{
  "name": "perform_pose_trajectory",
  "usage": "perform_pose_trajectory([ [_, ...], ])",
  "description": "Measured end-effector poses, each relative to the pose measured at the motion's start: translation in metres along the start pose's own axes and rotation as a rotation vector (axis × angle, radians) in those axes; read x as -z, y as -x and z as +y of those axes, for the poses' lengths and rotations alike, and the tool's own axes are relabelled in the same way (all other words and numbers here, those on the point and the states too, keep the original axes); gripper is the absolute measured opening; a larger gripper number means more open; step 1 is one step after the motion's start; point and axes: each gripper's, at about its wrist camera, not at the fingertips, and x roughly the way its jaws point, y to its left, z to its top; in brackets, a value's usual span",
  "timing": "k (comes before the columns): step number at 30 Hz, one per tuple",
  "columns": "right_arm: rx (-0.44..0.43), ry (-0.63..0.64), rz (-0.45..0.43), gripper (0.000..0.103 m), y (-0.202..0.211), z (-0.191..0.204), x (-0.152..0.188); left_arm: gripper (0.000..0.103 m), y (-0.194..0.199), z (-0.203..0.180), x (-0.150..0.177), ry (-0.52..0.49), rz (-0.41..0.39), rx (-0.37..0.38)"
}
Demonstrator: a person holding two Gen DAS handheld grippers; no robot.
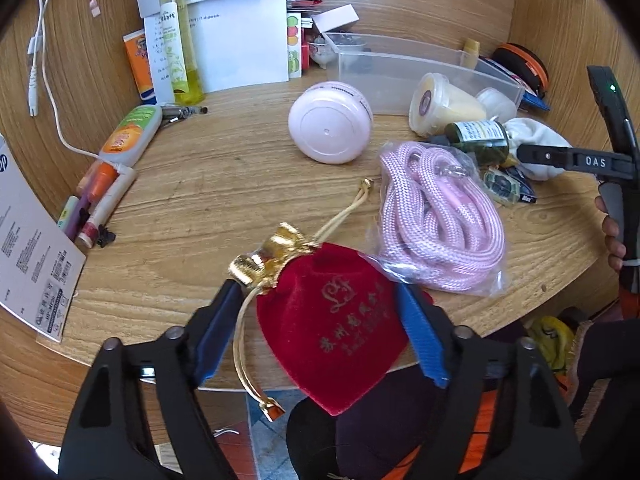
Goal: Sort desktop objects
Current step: 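Grasp the red velvet pouch with the left gripper while the right grasps the white cloth pouch, then lift both pouches and carry them toward the clear plastic box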
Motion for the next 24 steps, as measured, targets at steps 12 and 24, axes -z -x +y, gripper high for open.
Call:
perform_pose_trajectory([
  [12, -0.011, 0.035, -0.056, 0.056, 0.014, 0.0, 0.003, 0.038, 0.006, 0.013, -0.002, 0.051, -0.033, -0.036],
  [24, -0.024, 0.023, -0.138, 0.053, 0.047, -0.005, 0.003, 0.033, 0.028, 0.033, -0.018, 0.114, -0.108, -0.066],
])
